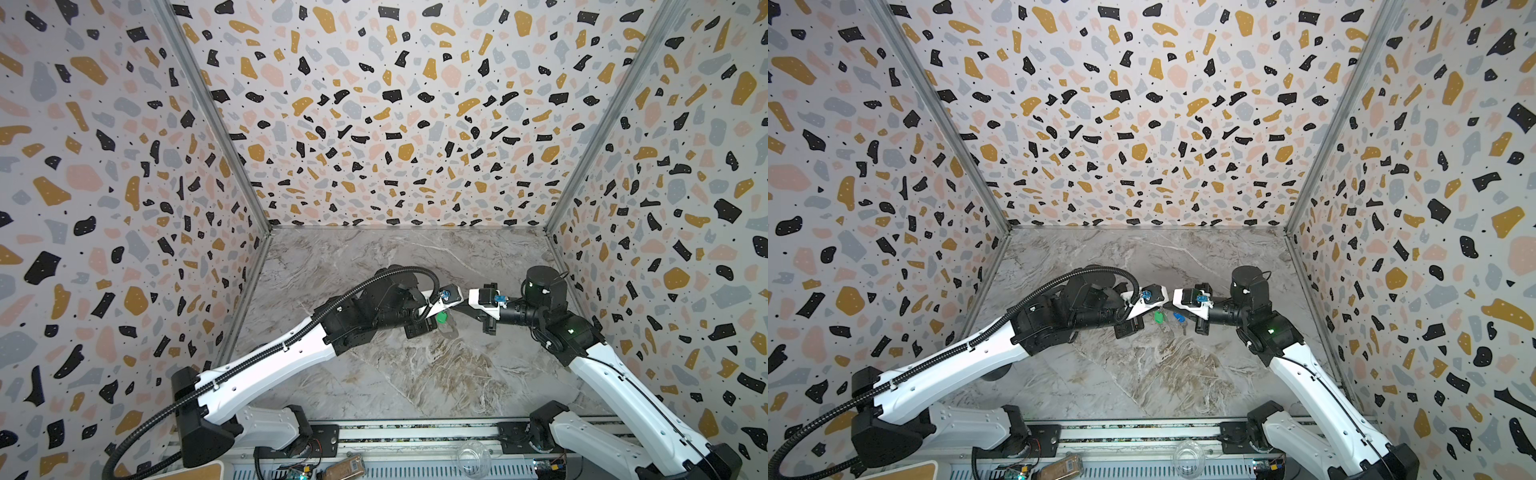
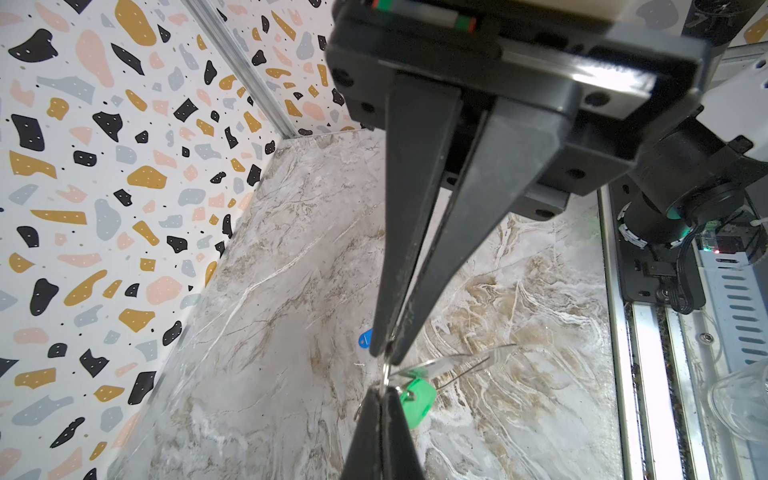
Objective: Remove the keys from the keyring
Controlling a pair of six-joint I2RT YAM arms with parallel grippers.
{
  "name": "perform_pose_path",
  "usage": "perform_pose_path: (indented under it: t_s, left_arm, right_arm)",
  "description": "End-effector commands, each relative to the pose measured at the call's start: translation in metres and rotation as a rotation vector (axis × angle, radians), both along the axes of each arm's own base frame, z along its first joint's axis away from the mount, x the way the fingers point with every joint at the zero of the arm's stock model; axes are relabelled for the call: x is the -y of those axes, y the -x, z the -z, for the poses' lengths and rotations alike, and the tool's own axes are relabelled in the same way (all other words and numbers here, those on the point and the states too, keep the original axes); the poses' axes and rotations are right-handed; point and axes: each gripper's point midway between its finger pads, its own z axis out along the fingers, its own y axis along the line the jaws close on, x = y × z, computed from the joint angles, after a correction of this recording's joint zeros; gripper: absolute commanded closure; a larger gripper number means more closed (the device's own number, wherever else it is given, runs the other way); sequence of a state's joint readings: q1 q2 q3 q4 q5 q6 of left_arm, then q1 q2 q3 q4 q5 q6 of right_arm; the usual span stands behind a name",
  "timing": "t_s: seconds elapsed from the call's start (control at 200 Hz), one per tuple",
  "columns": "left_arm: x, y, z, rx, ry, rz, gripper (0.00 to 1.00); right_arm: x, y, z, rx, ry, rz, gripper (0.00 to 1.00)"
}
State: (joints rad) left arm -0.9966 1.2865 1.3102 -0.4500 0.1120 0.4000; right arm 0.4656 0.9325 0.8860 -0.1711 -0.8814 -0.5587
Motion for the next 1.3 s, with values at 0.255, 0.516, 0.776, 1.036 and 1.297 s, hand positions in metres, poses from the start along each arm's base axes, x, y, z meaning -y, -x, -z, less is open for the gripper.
perform_pose_path:
  t_s: [0.255, 0.516, 0.776, 1.036, 1.297]
  left_arm:
    - [0.005, 0.002, -0.031, 0.048, 0.096, 0.017, 1.00]
    - [-0.007, -0.002, -0.037, 0.077, 0.141, -0.037, 0.80]
    - [-0.036, -0.003, -0.063, 0.129, 0.351, -0.103, 0.63]
    - [-0.040, 0.006, -0.061, 0.045, 0.494, -0.056, 0.64]
    - [-0.029, 0.014, -0.044, -0.021, 0.464, 0.007, 0.63]
  right_arm:
    - [-0.004, 0.003, -0.009, -0.037, -0.053, -0.026, 0.96]
    - [-0.006, 0.000, -0.016, -0.125, -0.126, -0.033, 0.98]
    - [-0.006, 0.003, -0.019, -0.137, -0.176, -0.054, 1.00]
    - [-0.008, 0.010, -0.025, -0.173, -0.246, -0.117, 1.00]
    - [-0.008, 0.011, -0.024, -0.183, -0.241, -0.122, 1.00]
